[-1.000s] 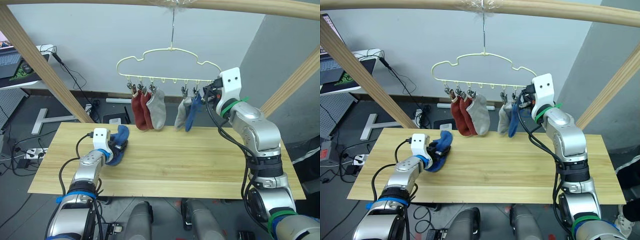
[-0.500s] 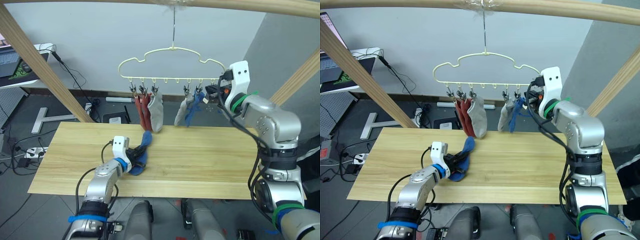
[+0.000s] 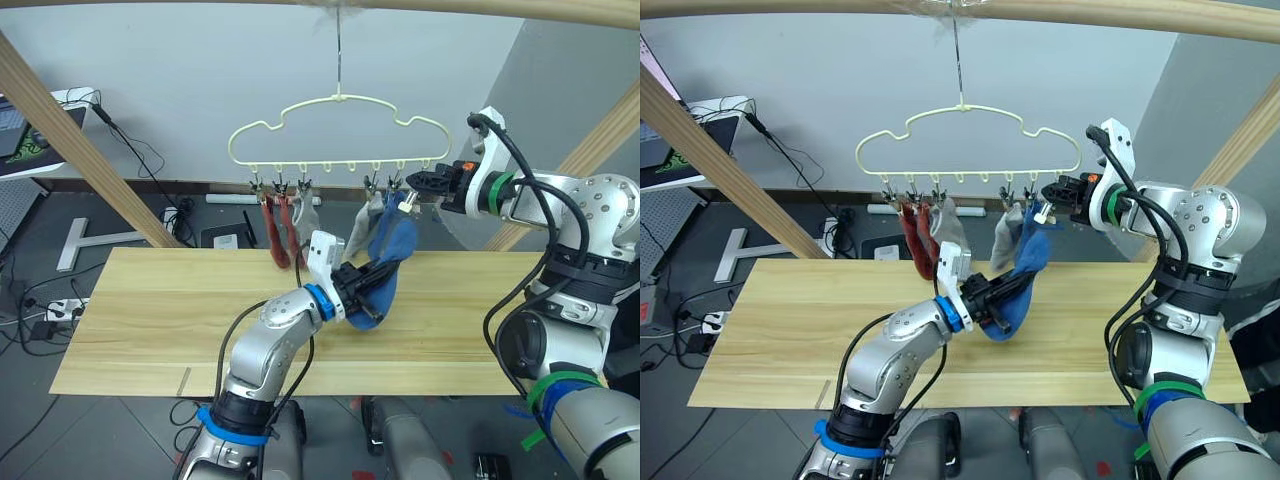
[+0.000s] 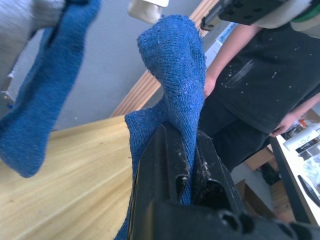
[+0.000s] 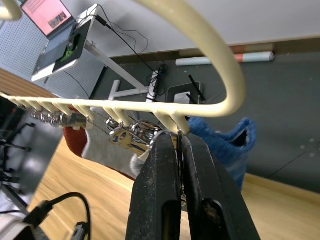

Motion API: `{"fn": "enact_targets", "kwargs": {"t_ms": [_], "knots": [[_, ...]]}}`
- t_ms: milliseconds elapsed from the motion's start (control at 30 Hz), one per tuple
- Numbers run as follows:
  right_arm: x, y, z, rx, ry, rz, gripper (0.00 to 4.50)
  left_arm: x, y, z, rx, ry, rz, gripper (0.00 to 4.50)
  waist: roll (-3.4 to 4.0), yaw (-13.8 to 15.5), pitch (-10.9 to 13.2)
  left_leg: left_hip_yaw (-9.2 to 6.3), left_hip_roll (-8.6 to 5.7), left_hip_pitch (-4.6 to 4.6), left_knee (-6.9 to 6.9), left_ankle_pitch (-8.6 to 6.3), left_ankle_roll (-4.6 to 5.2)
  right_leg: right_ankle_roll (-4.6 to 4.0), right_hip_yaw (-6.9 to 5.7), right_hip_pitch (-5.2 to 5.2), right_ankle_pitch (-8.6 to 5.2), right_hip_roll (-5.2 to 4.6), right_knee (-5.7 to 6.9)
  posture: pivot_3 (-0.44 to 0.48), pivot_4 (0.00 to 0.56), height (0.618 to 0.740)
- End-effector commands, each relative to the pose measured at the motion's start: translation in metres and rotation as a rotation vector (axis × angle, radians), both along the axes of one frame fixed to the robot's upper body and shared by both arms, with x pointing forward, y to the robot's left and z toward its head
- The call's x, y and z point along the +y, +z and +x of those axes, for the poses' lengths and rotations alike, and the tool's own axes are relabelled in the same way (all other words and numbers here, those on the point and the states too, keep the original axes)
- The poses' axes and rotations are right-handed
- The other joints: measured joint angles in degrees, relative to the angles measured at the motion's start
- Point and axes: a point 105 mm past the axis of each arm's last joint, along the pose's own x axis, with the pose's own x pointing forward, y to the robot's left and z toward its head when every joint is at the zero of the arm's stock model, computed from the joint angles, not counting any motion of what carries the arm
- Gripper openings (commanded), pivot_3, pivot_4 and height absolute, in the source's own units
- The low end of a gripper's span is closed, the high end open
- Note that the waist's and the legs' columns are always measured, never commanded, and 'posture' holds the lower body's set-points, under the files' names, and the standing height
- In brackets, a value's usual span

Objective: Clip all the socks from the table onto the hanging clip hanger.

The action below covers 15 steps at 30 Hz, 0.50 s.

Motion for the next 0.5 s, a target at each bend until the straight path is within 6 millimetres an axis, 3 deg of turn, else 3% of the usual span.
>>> {"fn": "enact_targets", "kwargs": {"t_ms": [33,500], "knots": [[-0.002,0.007,-0.003,-0.018,-0.008,0.026,0.0,-0.007,0.01,0.002,-0.041,-0.009,-0.016,0.01,0.0,0.0,0.0,-0.02,0.0,-0.01,0.0,0.0,0.0,0.0,-0.01,0.0,0.0,0.0,0.0,-0.13,0.291,0.74],[0.0,0.005,-0.007,-0.009,-0.004,0.038,0.0,-0.009,0.019,0.015,-0.095,0.031,-0.02,0.01,0.0,-0.1,0.0,-0.02,-0.02,-0.06,-0.01,0.0,0.0,0.0,-0.01,0.0,0.0,-0.01,-0.07,-0.141,0.292,0.74]]}}
